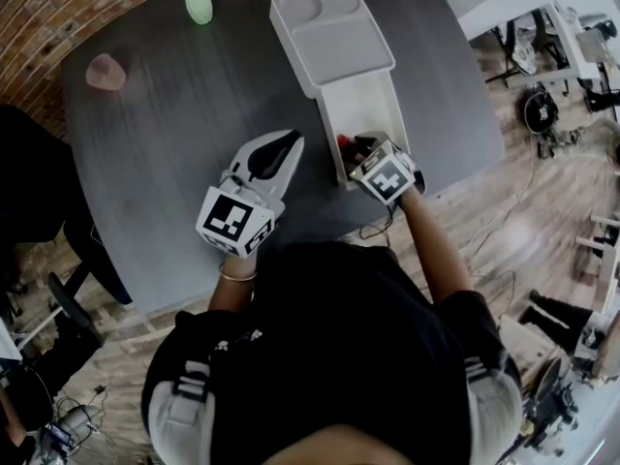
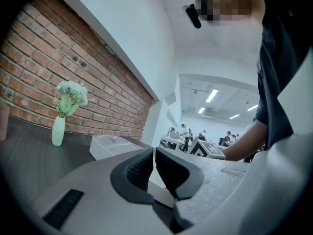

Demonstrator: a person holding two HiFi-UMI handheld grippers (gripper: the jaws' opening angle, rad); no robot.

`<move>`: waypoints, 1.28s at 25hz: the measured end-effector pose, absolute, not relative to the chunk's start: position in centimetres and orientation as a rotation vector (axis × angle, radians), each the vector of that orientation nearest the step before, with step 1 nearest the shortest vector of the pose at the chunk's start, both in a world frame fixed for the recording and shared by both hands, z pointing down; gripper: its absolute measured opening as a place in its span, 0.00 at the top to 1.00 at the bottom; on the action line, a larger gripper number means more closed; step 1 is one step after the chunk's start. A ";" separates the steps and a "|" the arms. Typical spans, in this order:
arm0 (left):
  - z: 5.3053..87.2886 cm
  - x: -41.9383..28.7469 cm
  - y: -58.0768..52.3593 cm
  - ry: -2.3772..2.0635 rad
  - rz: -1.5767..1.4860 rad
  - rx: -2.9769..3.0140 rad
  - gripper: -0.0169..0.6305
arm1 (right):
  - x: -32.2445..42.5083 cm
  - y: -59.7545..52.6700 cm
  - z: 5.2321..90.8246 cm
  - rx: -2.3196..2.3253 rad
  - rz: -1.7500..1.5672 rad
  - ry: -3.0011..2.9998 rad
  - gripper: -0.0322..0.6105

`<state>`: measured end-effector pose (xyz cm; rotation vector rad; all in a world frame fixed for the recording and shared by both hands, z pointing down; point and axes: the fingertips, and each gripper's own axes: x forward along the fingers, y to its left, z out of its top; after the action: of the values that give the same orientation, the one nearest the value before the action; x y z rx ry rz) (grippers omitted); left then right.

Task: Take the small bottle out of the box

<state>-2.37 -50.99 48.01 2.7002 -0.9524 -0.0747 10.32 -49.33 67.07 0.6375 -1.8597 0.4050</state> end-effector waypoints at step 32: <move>45.7 0.9 -47.9 -0.953 -0.016 2.759 0.97 | 14.1 -49.9 58.6 1.202 0.533 -2.203 0.60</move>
<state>0.94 -47.93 45.66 2.7592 -0.9526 -0.0160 14.07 -49.93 58.57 1.2021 -2.2026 0.5330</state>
